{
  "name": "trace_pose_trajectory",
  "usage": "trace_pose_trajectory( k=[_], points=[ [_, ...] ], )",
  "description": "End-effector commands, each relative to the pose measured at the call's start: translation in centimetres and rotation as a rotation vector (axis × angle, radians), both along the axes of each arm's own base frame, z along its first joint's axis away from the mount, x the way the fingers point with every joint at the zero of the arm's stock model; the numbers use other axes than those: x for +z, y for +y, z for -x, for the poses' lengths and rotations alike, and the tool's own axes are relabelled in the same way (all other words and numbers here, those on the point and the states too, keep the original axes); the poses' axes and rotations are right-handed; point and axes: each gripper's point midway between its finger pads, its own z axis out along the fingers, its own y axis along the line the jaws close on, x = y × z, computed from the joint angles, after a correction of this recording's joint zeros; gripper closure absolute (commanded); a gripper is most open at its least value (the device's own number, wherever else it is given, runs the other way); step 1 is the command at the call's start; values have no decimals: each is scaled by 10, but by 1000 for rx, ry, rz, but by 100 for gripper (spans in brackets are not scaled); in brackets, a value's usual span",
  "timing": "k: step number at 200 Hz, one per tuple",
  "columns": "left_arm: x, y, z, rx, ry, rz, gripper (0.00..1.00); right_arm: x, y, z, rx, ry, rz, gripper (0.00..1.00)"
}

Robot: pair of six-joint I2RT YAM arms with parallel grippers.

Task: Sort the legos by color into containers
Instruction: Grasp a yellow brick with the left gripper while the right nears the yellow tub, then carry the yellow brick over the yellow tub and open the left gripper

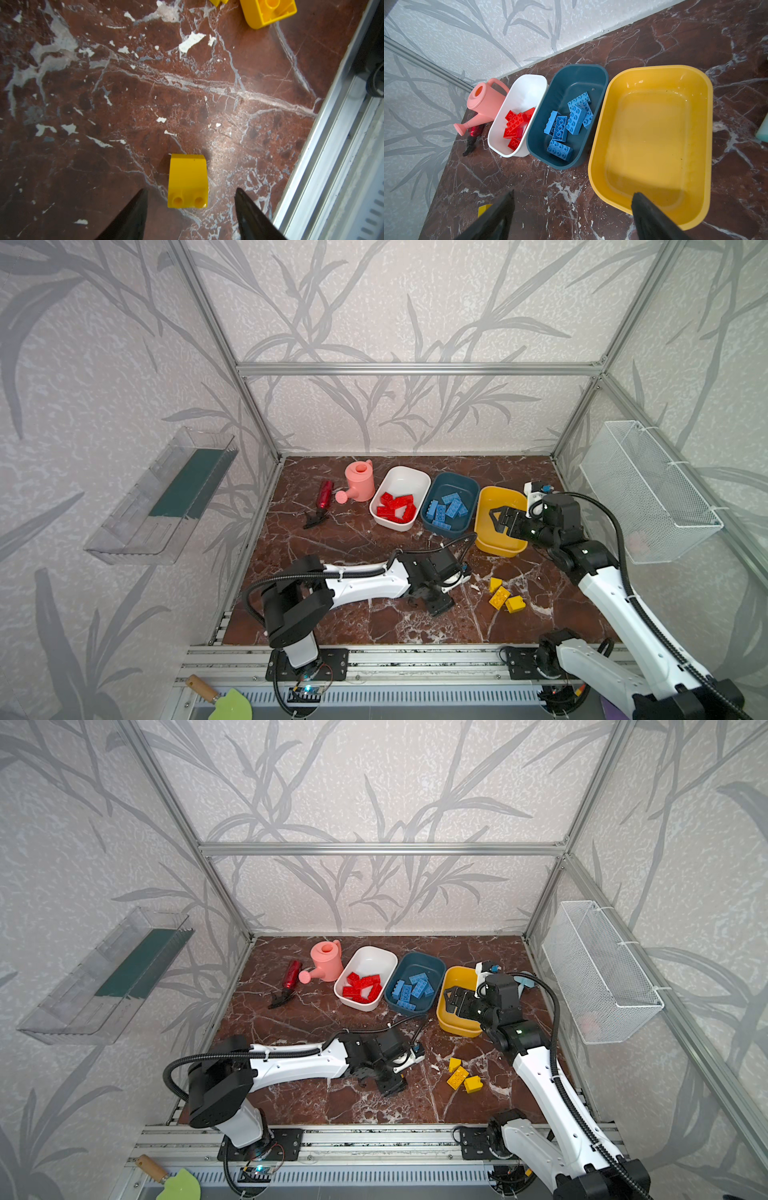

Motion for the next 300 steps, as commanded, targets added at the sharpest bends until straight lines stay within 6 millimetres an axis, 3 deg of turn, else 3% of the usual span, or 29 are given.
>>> trace_pose_trajectory(
  k=[1,75,125,143,165,209,256,300],
  points=[
    [-3,-2,5,-49,33,-28,42,6,-4,5,-5,-10,-8,11],
    [-15,4,11,-69,78,-107,38,3,-9,13,-19,-25,-4,11],
    [-25,6,7,-63,81,-154,57,4,-10,14,-16,-33,5,11],
    [-26,5,6,-64,79,-158,72,5,-11,14,-17,-36,8,11],
    [-23,2,4,-64,72,-151,74,7,-10,14,-13,-38,5,11],
    [-2,-14,-9,-68,42,-88,75,19,-6,13,1,-62,-23,11],
    [44,-44,-33,-65,64,82,75,22,-10,22,-5,-72,0,11],
    [84,-73,-77,-17,78,270,76,28,-16,36,-27,-88,-2,11]
  ],
)
